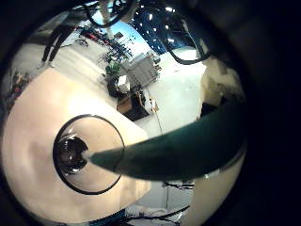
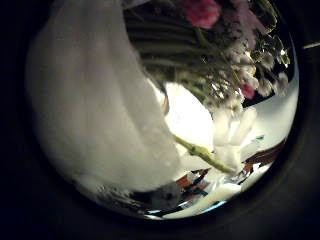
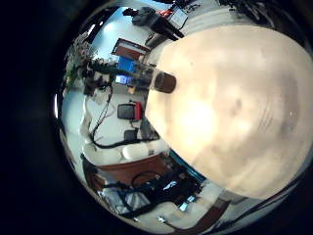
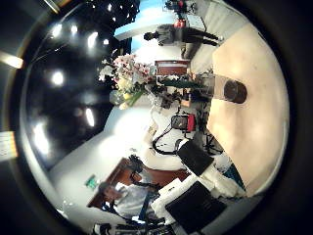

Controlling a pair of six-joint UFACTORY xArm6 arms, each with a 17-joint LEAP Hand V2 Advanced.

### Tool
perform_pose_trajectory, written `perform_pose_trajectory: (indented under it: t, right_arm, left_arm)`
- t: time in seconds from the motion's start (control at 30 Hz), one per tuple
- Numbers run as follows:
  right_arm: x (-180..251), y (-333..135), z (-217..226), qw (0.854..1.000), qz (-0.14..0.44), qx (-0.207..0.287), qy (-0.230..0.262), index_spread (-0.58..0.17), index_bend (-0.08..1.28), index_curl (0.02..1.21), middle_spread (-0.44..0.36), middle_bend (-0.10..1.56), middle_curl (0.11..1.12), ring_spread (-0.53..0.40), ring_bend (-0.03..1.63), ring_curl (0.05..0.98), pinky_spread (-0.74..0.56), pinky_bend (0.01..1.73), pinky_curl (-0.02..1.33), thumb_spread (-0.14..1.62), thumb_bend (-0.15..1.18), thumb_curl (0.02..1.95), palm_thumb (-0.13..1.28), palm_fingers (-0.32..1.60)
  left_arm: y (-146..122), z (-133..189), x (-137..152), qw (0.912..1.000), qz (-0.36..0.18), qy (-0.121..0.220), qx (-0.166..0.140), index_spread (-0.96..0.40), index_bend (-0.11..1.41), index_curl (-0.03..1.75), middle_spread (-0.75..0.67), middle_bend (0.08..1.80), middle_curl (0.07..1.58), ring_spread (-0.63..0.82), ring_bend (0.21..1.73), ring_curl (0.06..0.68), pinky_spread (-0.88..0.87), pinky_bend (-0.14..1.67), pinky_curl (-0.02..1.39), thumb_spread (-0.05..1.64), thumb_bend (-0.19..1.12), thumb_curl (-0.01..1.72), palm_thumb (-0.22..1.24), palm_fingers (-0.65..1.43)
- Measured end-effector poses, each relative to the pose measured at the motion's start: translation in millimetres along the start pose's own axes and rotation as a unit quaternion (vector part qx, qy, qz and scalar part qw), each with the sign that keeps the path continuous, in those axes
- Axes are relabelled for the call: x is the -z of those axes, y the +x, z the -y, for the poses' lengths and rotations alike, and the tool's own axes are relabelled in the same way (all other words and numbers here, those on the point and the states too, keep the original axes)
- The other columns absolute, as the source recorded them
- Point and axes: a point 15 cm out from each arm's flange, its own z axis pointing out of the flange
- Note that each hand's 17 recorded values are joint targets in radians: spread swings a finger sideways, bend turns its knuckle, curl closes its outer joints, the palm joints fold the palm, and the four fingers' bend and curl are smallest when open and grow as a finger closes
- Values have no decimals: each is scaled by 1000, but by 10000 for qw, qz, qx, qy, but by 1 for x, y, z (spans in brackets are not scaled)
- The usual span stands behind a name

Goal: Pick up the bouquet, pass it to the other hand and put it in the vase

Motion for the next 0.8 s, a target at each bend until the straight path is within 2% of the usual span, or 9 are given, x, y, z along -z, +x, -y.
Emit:
perform_pose_trajectory:
  t: [0.03, 0.1, 0.2, 0.33, 0.43, 0.8]
  right_arm:
    - [0, 0, 0, 10000, 7, 1, -5, -301, 158, 274, 111, 189, 309, 220, 360, 260, 405, 398, 317, 1033, -24, 440, 708, 44]
    - [0, 1, 0, 10000, 13, -5, -9, -302, 160, 274, 112, 191, 310, 219, 360, 260, 401, 396, 316, 1033, -23, 440, 710, 50]
    - [0, 1, -1, 10000, 8, -9, -13, -299, 161, 275, 112, 194, 311, 214, 367, 261, 398, 391, 315, 1032, -25, 441, 706, 62]
    - [-1, -1, -2, 10000, 11, 19, -24, -296, 157, 274, 112, 192, 313, 212, 371, 261, 400, 392, 314, 1033, -22, 444, 710, 73]
    - [0, -1, -2, 10000, 7, 25, -20, -295, 161, 275, 112, 192, 313, 211, 370, 261, 401, 391, 313, 1032, -24, 446, 709, 75]
    - [3, 2, -8, 10000, 8, 23, -76, -284, 162, 277, 112, 190, 314, 211, 372, 258, 403, 387, 312, 1033, -23, 448, 714, 90]
  left_arm:
    - [-2, -1, 3, 10000, 0, 21, -20, -412, 552, 958, -80, 749, 574, -40, 1026, 405, -92, 782, 578, 1003, -101, 627, 305, -366]
    - [-7, 0, 9, 9999, 45, 25, -92, -277, 309, 842, 81, 561, 453, 144, 919, 319, 110, 679, 479, 956, -93, 562, 209, -386]
    - [-18, 3, 22, 9997, 165, 57, -142, -149, 121, 713, 257, 420, 365, 320, 776, 253, 320, 559, 400, 887, -73, 497, 129, -336]
    - [-26, 5, 42, 9993, 247, 269, -74, -66, 75, 569, 401, 307, 315, 454, 669, 208, 508, 455, 333, 816, -54, 446, 85, -277]
    - [-32, 5, 58, 9985, 280, 467, -3, -44, 74, 479, 453, 253, 296, 509, 612, 188, 589, 404, 299, 787, -46, 422, 76, -241]
    - [-38, 5, 95, 9960, 457, 760, 94, -18, 101, 277, 504, 173, 264, 579, 499, 167, 701, 318, 237, 758, -39, 372, 77, -166]
